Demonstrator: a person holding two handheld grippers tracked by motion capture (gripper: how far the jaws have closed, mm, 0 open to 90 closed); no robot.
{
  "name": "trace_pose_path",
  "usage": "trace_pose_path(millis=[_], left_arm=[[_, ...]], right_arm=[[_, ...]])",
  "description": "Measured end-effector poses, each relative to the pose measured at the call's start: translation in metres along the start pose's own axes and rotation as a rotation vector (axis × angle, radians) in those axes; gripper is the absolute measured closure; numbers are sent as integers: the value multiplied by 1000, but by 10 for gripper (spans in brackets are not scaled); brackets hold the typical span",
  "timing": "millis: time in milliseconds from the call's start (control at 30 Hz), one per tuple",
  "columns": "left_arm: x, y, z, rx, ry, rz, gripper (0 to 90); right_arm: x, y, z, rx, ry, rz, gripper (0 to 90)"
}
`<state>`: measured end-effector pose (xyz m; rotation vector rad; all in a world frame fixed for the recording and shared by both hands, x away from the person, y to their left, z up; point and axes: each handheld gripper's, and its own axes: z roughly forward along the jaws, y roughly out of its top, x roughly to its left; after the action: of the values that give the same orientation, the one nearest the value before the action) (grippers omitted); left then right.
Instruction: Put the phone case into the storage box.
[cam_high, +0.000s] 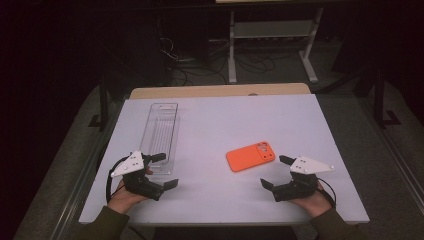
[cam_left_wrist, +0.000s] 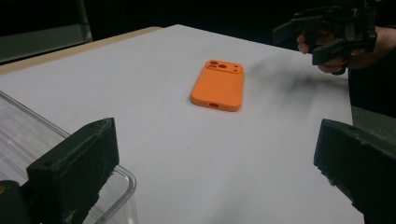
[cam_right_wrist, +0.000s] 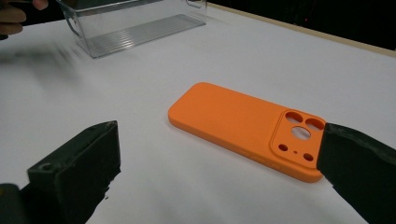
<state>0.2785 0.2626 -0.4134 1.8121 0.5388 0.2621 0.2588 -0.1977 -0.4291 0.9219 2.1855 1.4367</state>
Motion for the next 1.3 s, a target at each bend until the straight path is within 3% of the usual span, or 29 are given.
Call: trace_pose_path(millis=[733, 1033, 1300], left_arm=[[0, 2, 0, -7, 7, -8, 0], [-1, 2, -1, -7, 5, -7, 0], [-1, 1, -1, -6, 5, -3, 0]], right_arm=[[-3, 1, -3, 39, -28, 11, 0], [-9, 4, -2, 84, -42, 24, 120], [-13, 5, 3, 120, -54, 47, 175]])
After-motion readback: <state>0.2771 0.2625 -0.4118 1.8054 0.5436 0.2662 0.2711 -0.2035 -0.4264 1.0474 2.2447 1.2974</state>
